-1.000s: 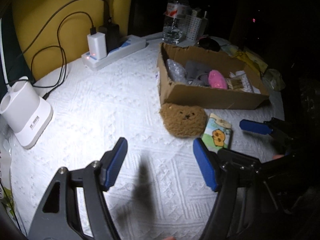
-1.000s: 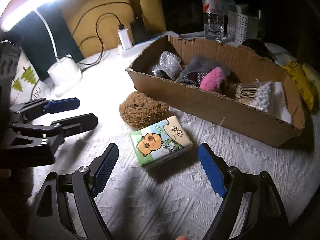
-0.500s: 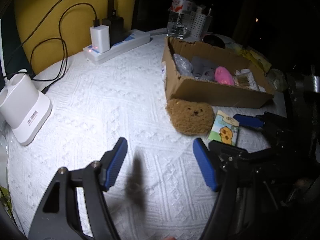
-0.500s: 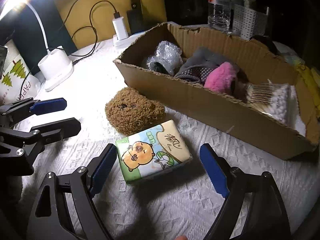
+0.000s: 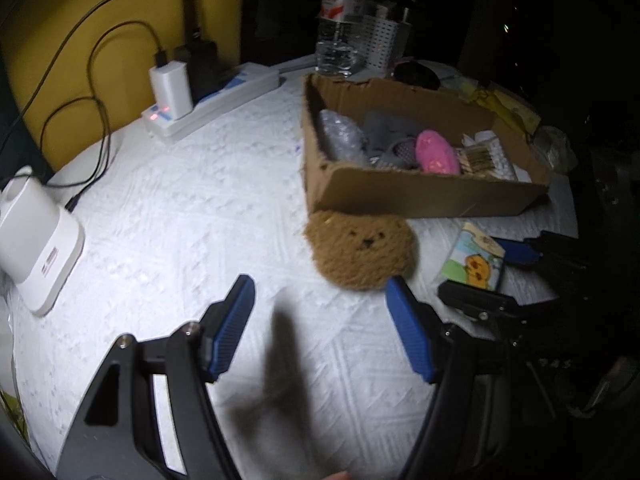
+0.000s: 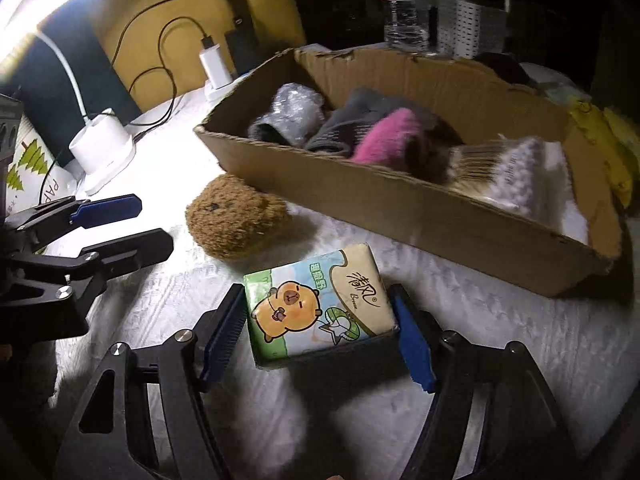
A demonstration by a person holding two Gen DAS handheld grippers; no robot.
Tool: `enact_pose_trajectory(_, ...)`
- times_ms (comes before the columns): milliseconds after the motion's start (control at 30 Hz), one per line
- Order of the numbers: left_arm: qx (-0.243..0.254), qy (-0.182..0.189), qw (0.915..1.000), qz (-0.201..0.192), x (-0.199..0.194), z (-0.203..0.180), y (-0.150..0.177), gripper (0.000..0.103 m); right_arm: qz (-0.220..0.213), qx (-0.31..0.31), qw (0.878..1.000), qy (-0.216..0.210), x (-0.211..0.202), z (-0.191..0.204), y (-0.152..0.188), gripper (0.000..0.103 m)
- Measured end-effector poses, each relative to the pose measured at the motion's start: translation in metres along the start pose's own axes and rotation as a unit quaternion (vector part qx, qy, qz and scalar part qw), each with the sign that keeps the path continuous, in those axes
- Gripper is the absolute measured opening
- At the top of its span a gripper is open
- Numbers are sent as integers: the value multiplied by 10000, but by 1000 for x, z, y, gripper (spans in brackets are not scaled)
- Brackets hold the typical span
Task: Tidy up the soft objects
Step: 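Grasp the brown bear plush with the left tool while the right tool grasps the tissue pack, then carry the brown plush with the left tool and the tissue pack with the right tool into the box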
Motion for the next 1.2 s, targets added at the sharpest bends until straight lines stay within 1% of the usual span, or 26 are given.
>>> enact_pose_trajectory(267,223,-96,9997,34,19,-18,-9,69,-142,267,9995,127,-18,-29,8,74)
enact_pose_trajectory(400,292,-163,9993,149,33,-23,-10,70,-207,368,9990,173,-26,-41,11,74)
enact_pose_trajectory(533,324,-111,9991,238,42,-26,-10,69,-245,435,9985,208,-30,-48,15,74)
enact_pose_trajectory(733,444,-115,9988,174,48,-29,-6,69,-283,471,9983,209,-34,-52,16,74)
enact_pose_trajectory(767,464,-106,9988,151,48,-30,-5,67,-306,473,9982,210,-36,-53,16,74)
enact_pose_trajectory(800,478,-76,9987,135,47,-31,-5,60,-322,475,9981,211,-37,-53,16,74)
enact_pose_trajectory(833,500,-44,9987,125,47,-32,-5,58,-340,478,9981,211,-39,-53,16,74)
enact_pose_trajectory(867,531,-29,9985,121,46,-34,-4,53,-349,481,9980,214,-40,-53,17,74)
enact_pose_trajectory(900,575,-10,9983,127,44,-37,-4,50,-356,486,9979,223,-41,-53,17,74)
enact_pose_trajectory(1033,654,-3,9978,106,38,-43,-2,46,-407,503,9976,247,-47,-53,18,74)
enact_pose_trajectory(1200,630,26,9980,31,27,-46,2,41,-491,525,9969,331,-57,-54,19,74)
Point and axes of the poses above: each gripper's, at about its wrist camera, not at the fingertips, and x roughly the way its jaws point, z to its left, y to its underside, the point moved 6 cm from there along x, roughly the way its jaws point
